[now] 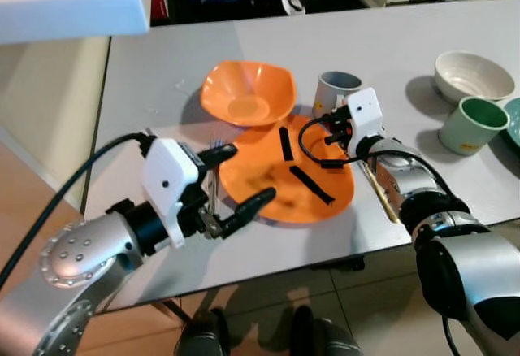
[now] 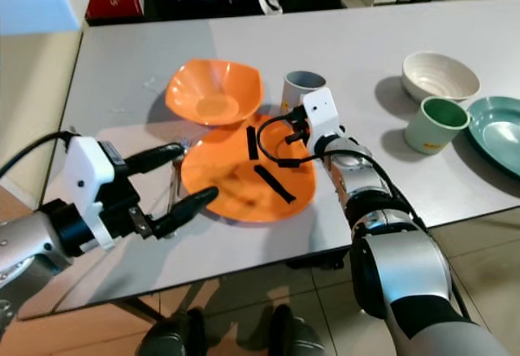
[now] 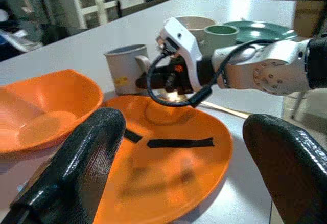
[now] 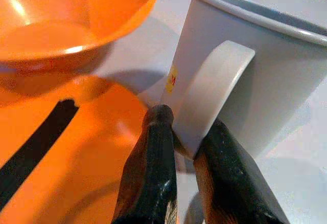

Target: Setting the table

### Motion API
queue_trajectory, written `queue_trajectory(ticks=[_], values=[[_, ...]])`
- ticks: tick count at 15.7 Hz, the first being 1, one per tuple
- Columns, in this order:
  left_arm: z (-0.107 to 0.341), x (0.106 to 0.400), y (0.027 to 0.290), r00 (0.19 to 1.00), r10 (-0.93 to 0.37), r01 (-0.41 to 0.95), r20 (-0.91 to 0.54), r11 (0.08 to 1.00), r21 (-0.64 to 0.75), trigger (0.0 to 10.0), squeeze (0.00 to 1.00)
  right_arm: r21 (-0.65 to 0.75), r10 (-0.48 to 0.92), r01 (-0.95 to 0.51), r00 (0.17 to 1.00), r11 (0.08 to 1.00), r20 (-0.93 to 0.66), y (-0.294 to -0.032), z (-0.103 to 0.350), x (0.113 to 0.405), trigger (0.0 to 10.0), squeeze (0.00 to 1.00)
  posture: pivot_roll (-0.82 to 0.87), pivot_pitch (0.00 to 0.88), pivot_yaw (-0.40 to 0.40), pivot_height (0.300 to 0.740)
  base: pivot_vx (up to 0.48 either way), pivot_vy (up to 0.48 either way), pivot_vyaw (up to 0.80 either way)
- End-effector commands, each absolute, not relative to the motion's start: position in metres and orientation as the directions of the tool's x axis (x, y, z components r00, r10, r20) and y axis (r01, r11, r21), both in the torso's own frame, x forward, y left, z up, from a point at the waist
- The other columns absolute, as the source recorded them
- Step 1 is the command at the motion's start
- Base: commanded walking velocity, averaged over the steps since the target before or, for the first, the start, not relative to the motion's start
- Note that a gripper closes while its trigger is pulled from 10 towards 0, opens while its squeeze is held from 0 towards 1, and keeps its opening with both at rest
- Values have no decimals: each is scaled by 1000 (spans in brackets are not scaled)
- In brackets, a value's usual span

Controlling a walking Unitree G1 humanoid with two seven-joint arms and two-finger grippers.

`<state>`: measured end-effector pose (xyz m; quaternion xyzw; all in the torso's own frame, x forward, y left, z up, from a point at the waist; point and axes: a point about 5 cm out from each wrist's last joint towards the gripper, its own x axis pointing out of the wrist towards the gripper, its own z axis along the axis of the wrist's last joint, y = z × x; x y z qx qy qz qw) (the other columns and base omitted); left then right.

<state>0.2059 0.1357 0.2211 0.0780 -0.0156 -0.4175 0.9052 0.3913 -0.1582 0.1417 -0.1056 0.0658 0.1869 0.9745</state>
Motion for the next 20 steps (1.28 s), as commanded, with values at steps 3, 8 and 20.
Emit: queue_trajectory(ticks=[3, 8, 20], values=[[229, 198, 138, 654, -756, 749, -31, 641, 169, 10000, 0, -183, 360, -381, 923, 906, -137, -153, 149, 394, 10000, 0, 254, 230, -16, 740, 0, 0, 0], [235, 192, 145, 689, -724, 716, -30, 675, 179, 10000, 0, -206, 371, -387, 922, 899, -115, -144, 159, 399, 10000, 0, 282, 271, -30, 740, 0, 0, 0], [240, 188, 144, 680, -732, 727, -41, 666, 168, 10000, 0, -212, 255, -274, 960, 938, -113, -155, 169, 405, 10000, 1000, 295, 254, -34, 740, 0, 0, 0]])
